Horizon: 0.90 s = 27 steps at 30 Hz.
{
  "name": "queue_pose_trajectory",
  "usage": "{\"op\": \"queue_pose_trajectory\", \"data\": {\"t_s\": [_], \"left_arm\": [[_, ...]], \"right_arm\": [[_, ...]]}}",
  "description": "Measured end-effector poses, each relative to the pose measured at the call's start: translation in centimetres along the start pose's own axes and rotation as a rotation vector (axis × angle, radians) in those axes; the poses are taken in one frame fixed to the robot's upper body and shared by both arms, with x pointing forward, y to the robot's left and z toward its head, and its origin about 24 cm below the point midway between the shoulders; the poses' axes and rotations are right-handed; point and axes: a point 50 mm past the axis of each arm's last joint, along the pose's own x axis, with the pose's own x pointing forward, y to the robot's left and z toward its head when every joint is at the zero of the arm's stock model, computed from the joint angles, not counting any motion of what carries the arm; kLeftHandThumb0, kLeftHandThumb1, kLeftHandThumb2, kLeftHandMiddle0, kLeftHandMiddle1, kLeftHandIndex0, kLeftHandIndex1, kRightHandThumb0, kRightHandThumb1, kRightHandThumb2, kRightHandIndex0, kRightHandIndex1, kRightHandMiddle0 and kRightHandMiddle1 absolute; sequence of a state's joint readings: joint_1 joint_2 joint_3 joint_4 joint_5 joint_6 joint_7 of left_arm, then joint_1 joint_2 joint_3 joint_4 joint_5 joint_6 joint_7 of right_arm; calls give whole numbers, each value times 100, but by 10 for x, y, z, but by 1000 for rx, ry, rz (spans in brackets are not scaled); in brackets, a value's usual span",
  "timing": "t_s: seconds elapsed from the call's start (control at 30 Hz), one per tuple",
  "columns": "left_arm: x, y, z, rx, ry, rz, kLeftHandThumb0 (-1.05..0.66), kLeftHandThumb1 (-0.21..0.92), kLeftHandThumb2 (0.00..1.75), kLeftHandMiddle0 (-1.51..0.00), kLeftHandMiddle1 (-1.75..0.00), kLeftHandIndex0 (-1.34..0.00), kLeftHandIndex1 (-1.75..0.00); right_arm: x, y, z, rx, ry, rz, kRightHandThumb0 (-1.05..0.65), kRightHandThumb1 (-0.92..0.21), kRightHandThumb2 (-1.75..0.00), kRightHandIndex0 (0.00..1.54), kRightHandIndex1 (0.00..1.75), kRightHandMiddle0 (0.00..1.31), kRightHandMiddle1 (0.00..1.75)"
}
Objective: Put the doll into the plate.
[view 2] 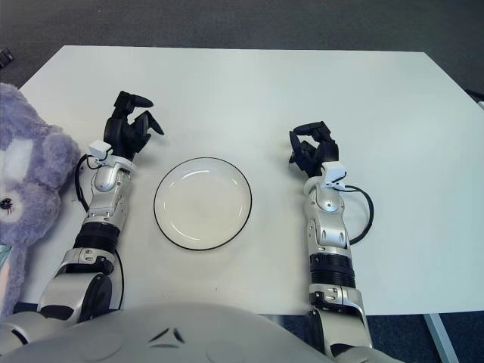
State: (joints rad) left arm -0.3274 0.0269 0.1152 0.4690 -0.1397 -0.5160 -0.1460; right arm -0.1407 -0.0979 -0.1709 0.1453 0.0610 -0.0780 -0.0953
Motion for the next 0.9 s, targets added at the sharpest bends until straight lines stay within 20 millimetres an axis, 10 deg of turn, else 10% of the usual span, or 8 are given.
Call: {"op": "queue_pose_trajectory", "data": {"t_s": [0.9], "left_arm": [[-1, 0, -1, 2, 22, -1, -35, 92, 43, -82, -175, -29, -166]], "right_arm": [[0, 0, 1, -2, -10, -19, -36, -92, -32, 91, 175, 41, 153]]}}
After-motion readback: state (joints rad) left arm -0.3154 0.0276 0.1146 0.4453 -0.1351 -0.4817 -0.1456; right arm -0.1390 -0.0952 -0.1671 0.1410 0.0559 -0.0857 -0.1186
